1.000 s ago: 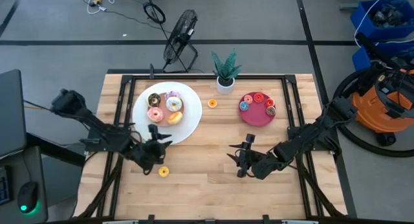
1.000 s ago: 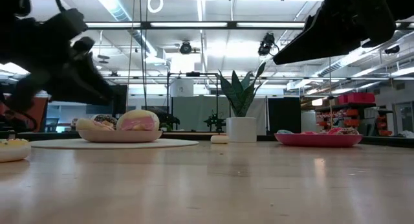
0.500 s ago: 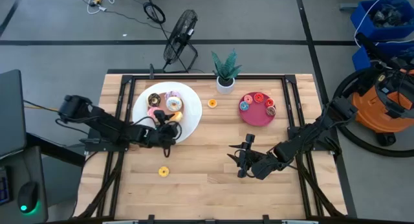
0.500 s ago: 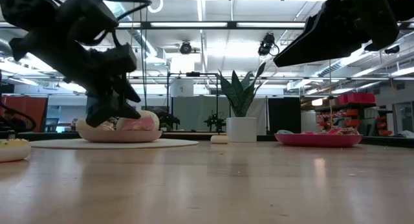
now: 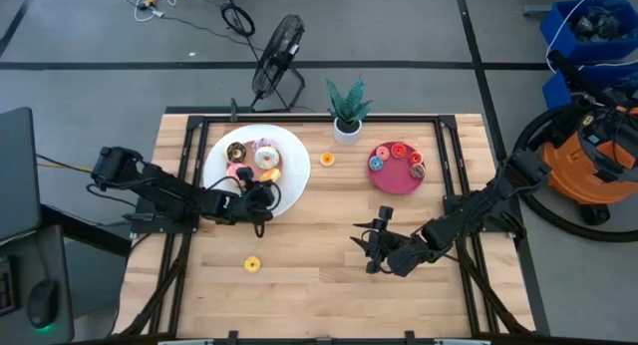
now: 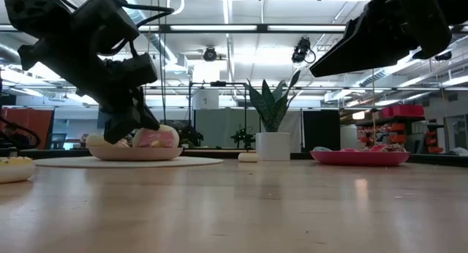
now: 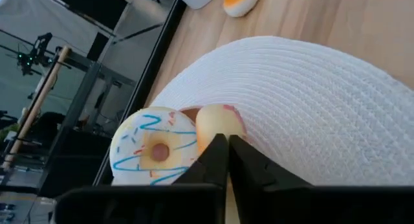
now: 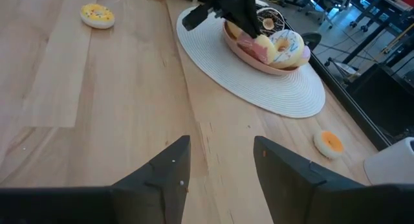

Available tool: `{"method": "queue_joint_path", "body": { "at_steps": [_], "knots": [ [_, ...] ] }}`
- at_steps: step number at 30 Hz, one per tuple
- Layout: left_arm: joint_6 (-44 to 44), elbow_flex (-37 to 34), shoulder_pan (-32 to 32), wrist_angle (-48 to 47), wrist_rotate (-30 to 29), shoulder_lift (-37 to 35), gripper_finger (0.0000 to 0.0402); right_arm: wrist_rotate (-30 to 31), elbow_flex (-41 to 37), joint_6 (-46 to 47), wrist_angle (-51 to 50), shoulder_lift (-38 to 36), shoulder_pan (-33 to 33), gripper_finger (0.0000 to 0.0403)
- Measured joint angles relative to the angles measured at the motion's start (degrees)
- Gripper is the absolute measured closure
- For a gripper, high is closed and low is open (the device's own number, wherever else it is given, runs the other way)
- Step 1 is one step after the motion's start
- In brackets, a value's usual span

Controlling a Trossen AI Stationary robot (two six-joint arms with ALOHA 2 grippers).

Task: Pick & Place donuts
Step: Put the large pink donut on the pink plate

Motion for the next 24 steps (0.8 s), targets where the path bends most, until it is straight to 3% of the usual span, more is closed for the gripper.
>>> {"method": "queue_joint_path", "body": {
  "at_steps": [7,16,24],
  "knots": [
    [-7.2,2.6,0.0,-8.9,-1.3,-5.4,0.0398,0.0,0.0,0.0,-0.3,0.0,0.0,0.0225],
    [-37.5,5.2,1.0,-37.9,0.8,-18.9,0.0399,-0.1,0.0,1.5,-1.6,0.0,0.0,0.0225],
    [-40.5,-2.3,3.6,-29.0,4.0,-28.2,0.0400,-1.1,0.0,1.5,-1.6,0.0,0.0,0.0225]
  ]
}}
